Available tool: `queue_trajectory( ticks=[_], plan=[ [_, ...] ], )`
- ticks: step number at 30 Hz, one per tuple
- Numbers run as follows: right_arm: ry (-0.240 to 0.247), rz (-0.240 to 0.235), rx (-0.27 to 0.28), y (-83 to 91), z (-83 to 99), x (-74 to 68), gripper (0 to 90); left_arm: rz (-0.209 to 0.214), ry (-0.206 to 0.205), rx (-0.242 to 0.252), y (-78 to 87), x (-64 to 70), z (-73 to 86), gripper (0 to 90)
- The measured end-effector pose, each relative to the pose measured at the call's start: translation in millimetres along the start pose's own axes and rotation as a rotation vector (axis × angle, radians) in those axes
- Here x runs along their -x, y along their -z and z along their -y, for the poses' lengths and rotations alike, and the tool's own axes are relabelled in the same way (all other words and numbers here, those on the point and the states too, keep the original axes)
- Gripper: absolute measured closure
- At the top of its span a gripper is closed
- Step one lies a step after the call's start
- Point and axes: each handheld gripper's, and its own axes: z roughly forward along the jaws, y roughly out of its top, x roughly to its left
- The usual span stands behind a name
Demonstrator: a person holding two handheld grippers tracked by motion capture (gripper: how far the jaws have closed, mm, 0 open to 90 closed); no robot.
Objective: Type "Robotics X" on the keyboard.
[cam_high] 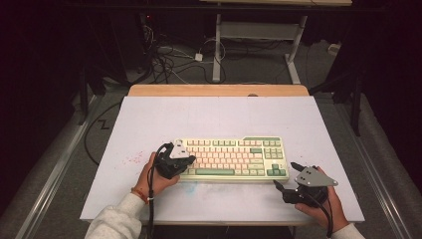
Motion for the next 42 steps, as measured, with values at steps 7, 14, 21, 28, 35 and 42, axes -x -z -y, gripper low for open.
queue_trajectory(
  ticks=[7,14,21,28,35,42],
  plan=[
    [0.002,-0.002,-0.002,0.1,0.1,0.1,19.8,-0.012,-0.003,-0.013,-5.4,-1.0,-5.0,87.5],
    [0.005,-0.005,-0.005,0.1,0.3,-0.1,19.8,-0.029,-0.007,-0.036,-10.2,-1.5,-8.5,87.5],
    [0.003,-0.006,0.000,1.2,0.4,0.7,19.8,-0.022,-0.006,-0.037,-10.5,-1.7,-9.2,87.4],
    [0.007,-0.009,-0.006,0.3,0.2,-0.4,19.8,-0.022,-0.005,-0.042,-10.3,-3.3,-9.0,86.8],
    [0.011,-0.012,-0.011,-0.4,0.6,-0.6,19.8,-0.012,-0.017,-0.063,-11.1,-1.0,-10.0,87.2],
    [0.009,-0.010,-0.010,0.3,0.6,-0.1,19.8,-0.004,-0.032,-0.041,-3.5,3.2,-13.6,87.3]
  ],
)
